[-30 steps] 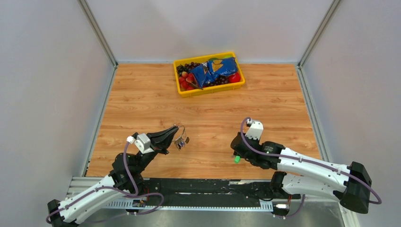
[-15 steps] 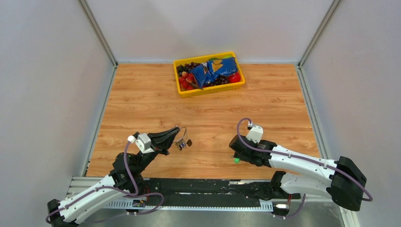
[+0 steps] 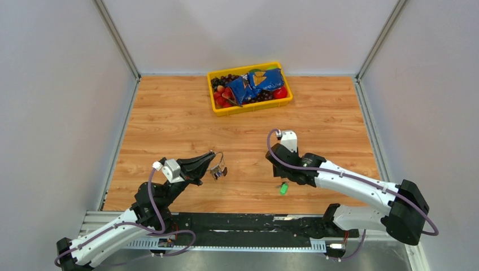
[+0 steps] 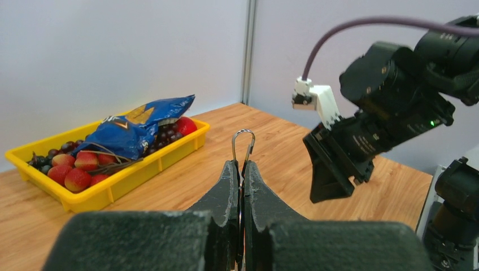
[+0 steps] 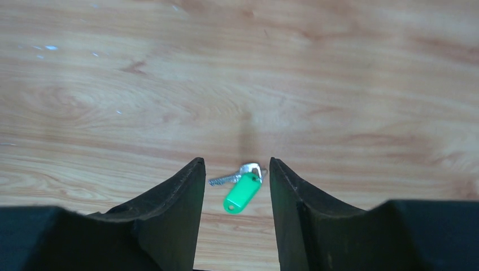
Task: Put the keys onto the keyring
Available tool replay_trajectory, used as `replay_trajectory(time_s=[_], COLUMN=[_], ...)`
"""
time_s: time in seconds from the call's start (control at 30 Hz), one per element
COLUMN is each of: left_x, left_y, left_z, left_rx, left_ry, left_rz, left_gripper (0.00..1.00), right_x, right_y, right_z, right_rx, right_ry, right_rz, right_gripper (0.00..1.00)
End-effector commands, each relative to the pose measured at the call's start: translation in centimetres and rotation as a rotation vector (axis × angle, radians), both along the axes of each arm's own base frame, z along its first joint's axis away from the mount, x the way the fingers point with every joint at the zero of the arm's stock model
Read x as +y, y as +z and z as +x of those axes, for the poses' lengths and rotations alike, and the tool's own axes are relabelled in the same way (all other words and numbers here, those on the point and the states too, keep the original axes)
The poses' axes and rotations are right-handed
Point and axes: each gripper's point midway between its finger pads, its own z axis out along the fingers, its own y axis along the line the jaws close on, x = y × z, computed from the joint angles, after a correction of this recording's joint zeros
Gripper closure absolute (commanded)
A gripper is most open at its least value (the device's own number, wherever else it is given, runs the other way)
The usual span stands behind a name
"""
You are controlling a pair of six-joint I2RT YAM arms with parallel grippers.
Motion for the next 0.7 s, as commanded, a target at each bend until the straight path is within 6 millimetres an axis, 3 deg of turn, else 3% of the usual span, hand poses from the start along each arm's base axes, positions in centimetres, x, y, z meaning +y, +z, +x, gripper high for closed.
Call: replay_trajectory(time_s=[0.0, 0.13, 0.33, 0.5, 0.67], left_x=[0.3, 0.3, 0.4, 0.3, 0.5], left_y=[2.5, 2.6, 2.8, 3.1, 3.4], left_z=[-0.7, -0.7, -0.7, -1.1, -1.5], left_rx=[-0.037, -0.038, -0.039, -0.041, -0.045], left_ry=[-0.022, -0.020, -0.021, -0.044, -0.055], left_rz=[-0.057, -0.061, -0.065, -0.077, -0.092], left_gripper=[1.00, 0.99, 1.00, 1.00, 1.00], right_x=[2.0, 2.2, 0.4, -1.6, -2.5], right_y=[4.9, 7.1, 5.2, 2.7, 0.3], right_z=[3.4, 5.2, 5.8, 4.4, -0.1], right_rx=[-0.132, -0.189, -0.160, -0.053, 0.092], right_ry=[0.218, 0.403, 0.723, 0.994, 1.335], right_rz=[-0.113, -0.267, -0.517, -0.635, -0.583], right_gripper=[0.51, 0.49, 0.47, 0.43, 0.43])
